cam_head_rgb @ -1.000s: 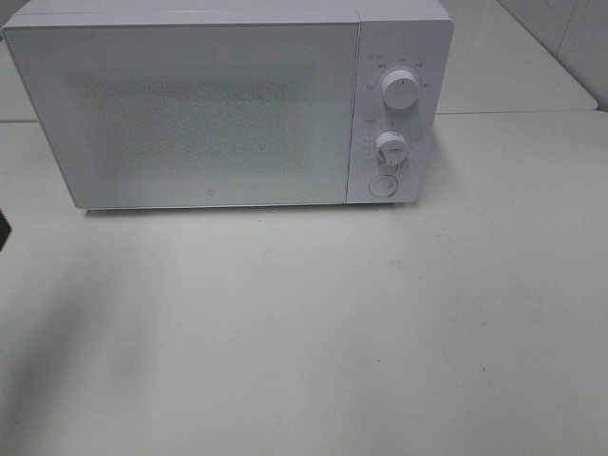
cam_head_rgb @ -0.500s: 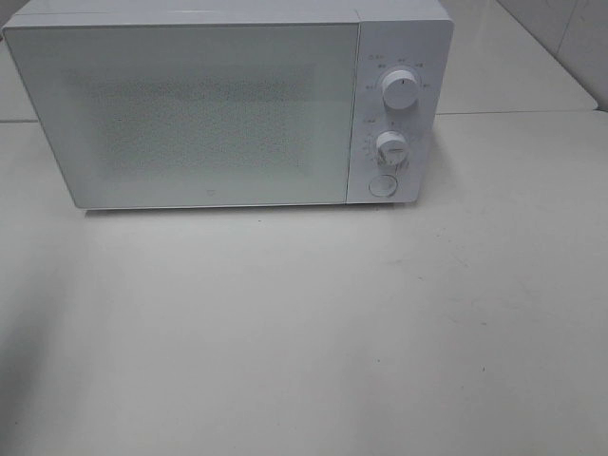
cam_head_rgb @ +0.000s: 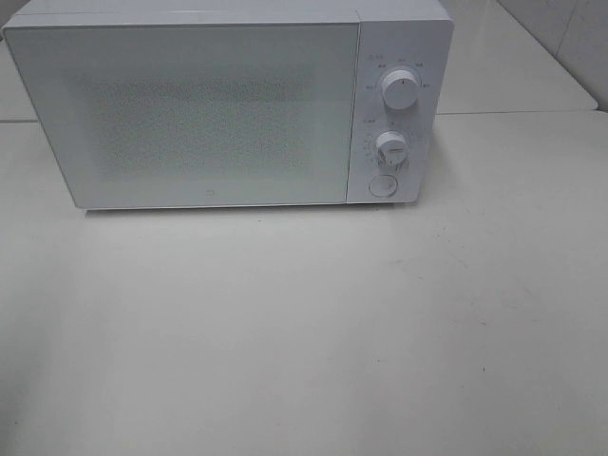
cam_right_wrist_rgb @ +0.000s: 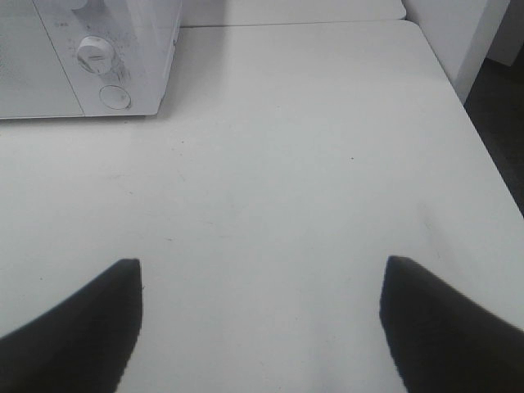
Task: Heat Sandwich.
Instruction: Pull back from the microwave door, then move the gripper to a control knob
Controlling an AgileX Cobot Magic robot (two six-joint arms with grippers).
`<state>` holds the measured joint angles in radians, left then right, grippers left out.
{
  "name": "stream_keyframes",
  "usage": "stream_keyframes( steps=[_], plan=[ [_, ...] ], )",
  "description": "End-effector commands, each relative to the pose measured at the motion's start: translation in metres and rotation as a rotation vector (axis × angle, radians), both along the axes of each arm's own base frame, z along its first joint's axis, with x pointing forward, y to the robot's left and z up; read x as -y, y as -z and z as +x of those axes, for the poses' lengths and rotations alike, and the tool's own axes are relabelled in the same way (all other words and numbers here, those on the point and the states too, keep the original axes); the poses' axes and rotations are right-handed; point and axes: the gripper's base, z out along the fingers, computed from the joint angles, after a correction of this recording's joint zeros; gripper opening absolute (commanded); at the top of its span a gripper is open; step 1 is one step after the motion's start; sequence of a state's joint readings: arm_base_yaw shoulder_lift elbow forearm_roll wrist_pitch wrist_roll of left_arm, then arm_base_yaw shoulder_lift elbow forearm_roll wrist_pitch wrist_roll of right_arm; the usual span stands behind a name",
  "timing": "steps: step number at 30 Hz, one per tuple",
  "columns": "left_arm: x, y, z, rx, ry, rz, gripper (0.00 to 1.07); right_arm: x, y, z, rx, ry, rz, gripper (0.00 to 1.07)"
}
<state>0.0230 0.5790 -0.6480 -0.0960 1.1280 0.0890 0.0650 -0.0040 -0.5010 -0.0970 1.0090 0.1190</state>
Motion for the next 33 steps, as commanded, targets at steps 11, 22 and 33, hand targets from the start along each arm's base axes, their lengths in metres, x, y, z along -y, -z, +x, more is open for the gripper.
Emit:
stream_keyframes(
  steps=[11,22,33],
  plan=[
    [0.001,0.016,-0.051,0.242,0.003,0.012,0.98,0.0,-0.001,-0.004,0.041,0.005,0.011,0.75],
    [0.001,0.015,-0.089,0.505,-0.002,0.016,0.98,0.0,-0.001,-0.004,0.041,0.005,0.011,0.75],
    [0.001,0.015,-0.092,0.526,-0.003,0.014,0.98,0.0,-0.001,-0.003,0.038,0.004,0.011,0.75]
  ],
)
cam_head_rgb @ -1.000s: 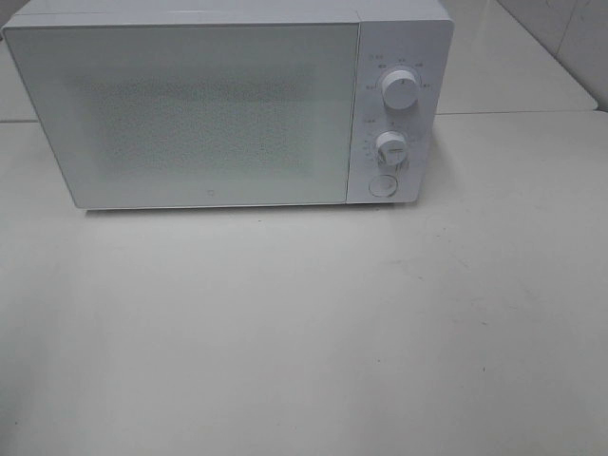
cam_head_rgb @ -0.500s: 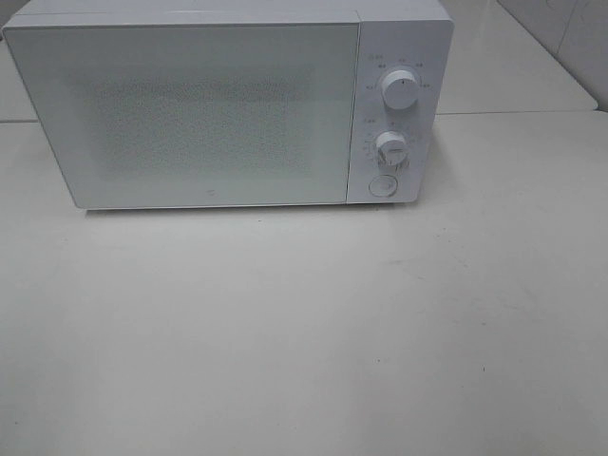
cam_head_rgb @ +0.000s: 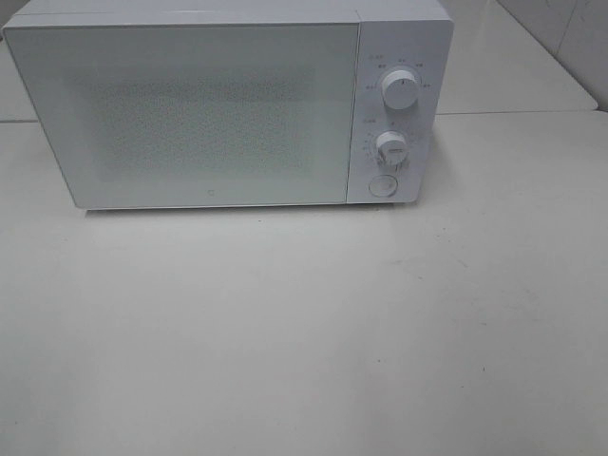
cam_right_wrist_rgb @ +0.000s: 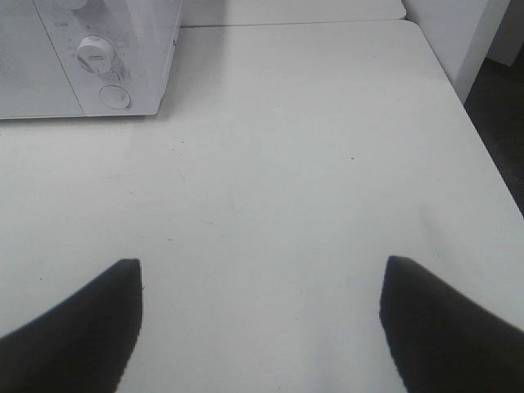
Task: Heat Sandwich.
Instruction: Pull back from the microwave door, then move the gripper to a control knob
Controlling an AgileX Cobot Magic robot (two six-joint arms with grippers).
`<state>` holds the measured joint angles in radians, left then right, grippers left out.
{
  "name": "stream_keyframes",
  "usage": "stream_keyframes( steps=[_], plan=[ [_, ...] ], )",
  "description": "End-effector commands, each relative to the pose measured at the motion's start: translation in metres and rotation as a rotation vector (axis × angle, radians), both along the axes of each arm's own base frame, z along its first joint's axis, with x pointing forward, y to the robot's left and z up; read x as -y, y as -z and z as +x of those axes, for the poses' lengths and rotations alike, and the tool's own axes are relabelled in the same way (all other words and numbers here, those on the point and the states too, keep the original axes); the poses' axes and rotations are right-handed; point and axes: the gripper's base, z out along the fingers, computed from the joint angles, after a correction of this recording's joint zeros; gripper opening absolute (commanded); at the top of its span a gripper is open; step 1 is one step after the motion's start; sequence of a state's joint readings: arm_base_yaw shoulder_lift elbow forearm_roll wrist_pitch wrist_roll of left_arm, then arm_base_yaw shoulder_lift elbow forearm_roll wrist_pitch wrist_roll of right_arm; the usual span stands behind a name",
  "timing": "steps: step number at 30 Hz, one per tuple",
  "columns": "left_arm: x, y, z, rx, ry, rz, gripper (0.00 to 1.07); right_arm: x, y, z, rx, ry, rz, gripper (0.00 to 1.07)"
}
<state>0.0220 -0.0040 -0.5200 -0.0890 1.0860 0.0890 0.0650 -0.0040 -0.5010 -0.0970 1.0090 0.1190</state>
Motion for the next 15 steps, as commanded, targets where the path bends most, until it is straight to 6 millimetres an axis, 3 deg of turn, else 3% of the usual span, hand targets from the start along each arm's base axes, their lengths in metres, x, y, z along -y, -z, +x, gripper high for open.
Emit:
stream_keyframes(
  steps=[1,15],
  plan=[
    [0.0001,0.0002,-0.0027,0.029,0.003,-0.002,0.98,0.0,-0.0011,-0.0032,0.038,0.004,0.011,0.75],
    [0.0,0.0002,-0.0019,0.024,0.003,-0.002,0.98,0.0,-0.0011,-0.0032,0.038,0.004,0.011,0.75]
  ],
)
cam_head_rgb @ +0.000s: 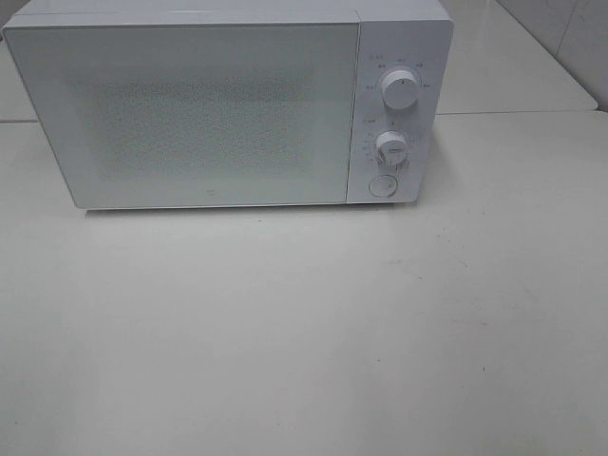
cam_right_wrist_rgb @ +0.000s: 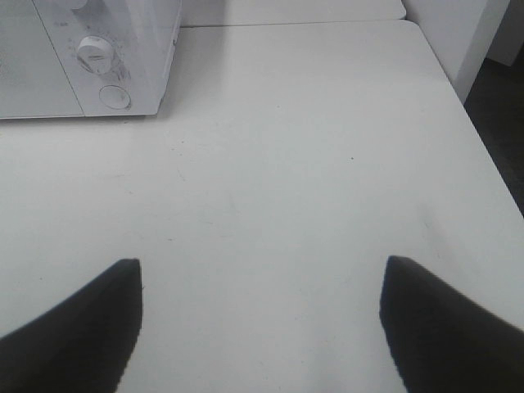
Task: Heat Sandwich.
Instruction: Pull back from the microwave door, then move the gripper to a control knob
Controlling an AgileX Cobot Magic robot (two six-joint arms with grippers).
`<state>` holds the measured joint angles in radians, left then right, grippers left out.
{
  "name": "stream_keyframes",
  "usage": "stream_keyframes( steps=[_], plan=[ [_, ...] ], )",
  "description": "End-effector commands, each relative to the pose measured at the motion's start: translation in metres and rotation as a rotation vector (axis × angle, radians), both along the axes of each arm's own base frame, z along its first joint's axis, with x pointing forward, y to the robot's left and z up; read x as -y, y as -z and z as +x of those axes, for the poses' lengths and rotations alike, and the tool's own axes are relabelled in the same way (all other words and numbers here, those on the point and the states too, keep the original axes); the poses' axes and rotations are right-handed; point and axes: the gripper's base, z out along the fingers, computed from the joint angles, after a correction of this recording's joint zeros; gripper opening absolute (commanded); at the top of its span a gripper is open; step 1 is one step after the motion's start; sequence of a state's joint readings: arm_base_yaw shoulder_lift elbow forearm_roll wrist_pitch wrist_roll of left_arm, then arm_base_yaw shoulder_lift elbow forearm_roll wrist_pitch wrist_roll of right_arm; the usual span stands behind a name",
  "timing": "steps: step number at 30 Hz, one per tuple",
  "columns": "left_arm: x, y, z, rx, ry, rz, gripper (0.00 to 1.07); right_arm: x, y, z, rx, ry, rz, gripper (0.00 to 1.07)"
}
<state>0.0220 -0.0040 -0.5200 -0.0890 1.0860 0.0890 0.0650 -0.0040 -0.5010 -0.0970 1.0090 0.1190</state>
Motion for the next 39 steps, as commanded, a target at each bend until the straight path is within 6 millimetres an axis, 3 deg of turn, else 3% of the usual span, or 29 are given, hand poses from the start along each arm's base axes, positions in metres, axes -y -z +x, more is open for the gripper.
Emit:
stream_keyframes(
  steps=[1,39],
  plan=[
    [0.0,0.0002,-0.0019,0.024,0.003,-0.002,0.98,0.0,-0.0011,-0.0032,0.038,0.004,0.011,0.75],
    [0.0,0.0002,-0.0019,0.024,0.003,-0.002,0.98,-0.0001,-0.0075,-0.0019,0.062,0.003,0.011,0.76]
  ],
)
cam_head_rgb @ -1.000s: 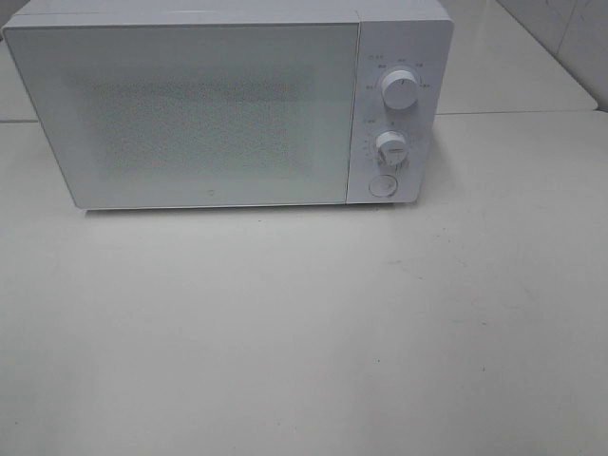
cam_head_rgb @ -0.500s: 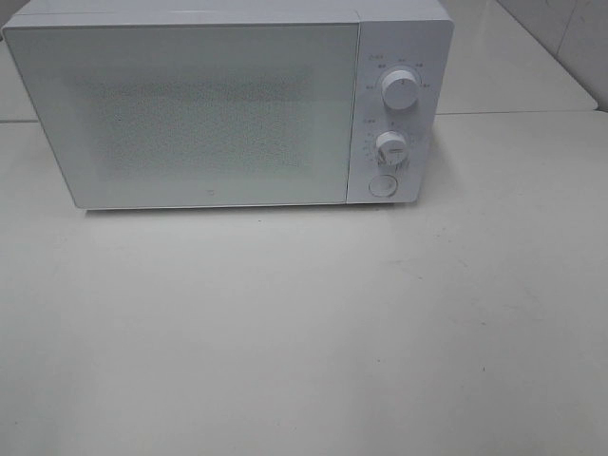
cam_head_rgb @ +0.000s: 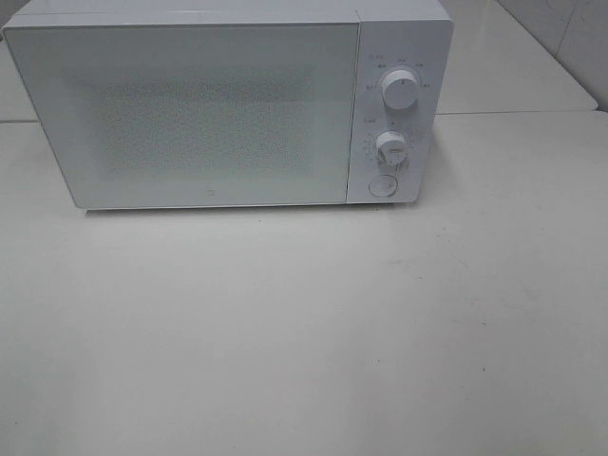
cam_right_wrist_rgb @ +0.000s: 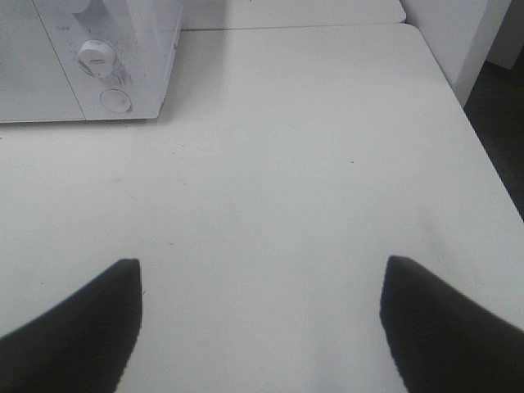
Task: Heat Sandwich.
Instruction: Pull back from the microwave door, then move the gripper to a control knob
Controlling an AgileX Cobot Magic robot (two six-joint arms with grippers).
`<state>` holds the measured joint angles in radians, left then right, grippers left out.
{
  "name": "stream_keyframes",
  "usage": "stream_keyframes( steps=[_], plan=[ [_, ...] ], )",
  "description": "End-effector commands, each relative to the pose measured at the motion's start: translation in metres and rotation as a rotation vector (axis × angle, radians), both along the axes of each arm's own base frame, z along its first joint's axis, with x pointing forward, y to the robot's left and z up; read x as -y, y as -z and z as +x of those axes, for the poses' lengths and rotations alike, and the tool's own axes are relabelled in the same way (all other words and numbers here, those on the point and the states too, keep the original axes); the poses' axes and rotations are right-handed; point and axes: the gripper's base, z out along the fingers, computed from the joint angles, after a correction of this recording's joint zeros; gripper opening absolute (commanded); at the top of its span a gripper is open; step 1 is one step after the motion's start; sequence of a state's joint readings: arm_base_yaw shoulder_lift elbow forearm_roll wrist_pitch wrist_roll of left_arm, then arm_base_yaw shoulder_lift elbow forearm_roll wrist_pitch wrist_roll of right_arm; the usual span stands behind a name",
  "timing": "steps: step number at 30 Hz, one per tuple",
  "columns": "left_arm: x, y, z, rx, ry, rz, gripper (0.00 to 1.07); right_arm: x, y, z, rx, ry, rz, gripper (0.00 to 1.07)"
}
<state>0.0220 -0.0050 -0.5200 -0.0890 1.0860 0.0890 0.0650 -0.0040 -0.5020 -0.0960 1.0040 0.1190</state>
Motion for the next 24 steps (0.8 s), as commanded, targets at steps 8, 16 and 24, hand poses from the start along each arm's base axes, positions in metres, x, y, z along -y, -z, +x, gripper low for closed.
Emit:
stream_keyframes(
  steps=[8,16,24],
  plan=[
    [0.0,0.0,-0.002,0.023,0.003,-0.002,0.98,-0.001,-0.015,0.013,0.048,-0.002,0.005,0.77],
    [0.0,0.0,-0.002,0.023,0.003,-0.002,0.98,-0.004,-0.022,0.048,0.045,-0.017,-0.005,0.77],
    [0.0,0.0,-0.002,0.023,0.003,-0.002,0.98,-0.007,-0.022,0.079,0.005,-0.028,-0.008,0.77]
  ],
)
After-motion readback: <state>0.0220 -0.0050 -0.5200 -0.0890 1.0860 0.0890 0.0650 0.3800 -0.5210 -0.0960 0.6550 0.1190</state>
